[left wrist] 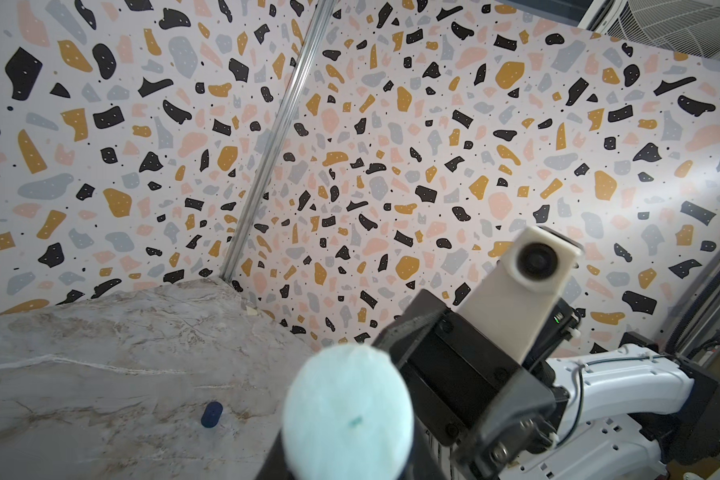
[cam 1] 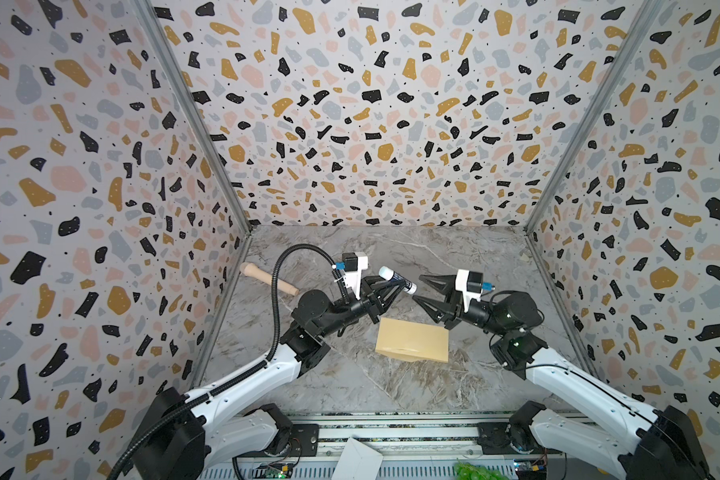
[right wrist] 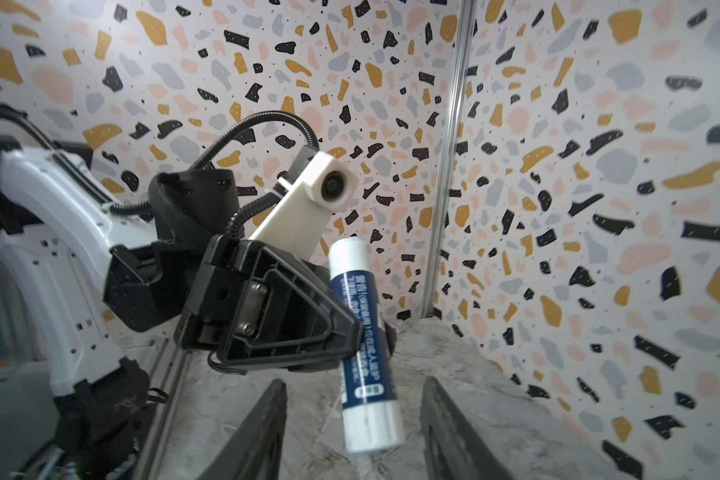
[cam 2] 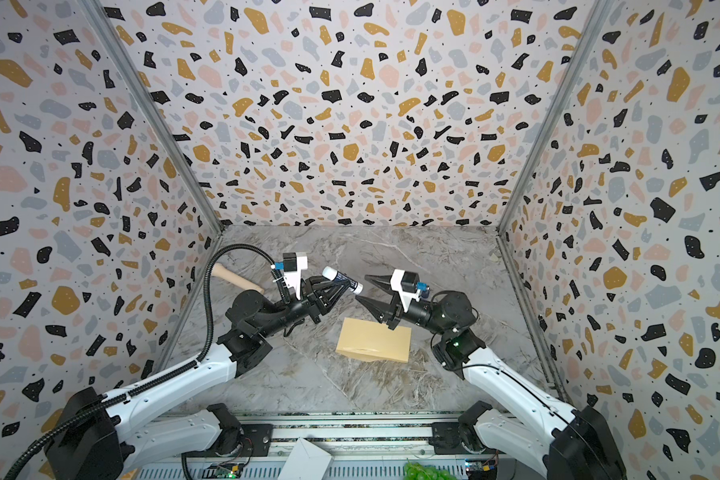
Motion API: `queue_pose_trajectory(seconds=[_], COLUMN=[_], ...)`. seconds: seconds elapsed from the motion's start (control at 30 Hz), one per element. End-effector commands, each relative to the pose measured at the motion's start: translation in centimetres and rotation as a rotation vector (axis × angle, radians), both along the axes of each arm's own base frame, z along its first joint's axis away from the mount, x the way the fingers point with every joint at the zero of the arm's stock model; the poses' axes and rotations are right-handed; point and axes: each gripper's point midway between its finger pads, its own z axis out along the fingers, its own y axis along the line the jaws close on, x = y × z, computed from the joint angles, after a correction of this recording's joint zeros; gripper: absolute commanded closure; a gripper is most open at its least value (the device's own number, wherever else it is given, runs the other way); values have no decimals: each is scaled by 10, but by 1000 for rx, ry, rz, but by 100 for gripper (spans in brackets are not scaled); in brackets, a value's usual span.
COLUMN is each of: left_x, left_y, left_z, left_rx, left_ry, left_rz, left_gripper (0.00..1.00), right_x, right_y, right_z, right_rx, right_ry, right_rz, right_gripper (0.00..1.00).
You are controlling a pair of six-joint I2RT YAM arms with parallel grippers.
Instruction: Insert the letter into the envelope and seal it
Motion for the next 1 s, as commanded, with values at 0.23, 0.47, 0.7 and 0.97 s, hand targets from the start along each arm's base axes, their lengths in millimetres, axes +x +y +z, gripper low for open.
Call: queue_pose_trajectory(seconds=[0.23,0.47,0.7,0.97], left_x=[-4,-5,-5,-6], left_y=[-1,-2,-2,-3], left_z=[29,29,30,28], left_rx=[-74,-73,-73,-70], left_ry=[-23,-24,-27,-24], left_rz=[-33,-39,-41,-49], left_gripper=[100,100,100,100], right_x=[13,24,30,25], right_y=[2,3,4,6], right_z=[-4,-2,-6,-2], right_rx=[-141,-153,-173,-156], right_ry=[-428,-432,-424,-413], right_rz=[-414,-483,-506,-472], right_gripper=[51,62,64,90])
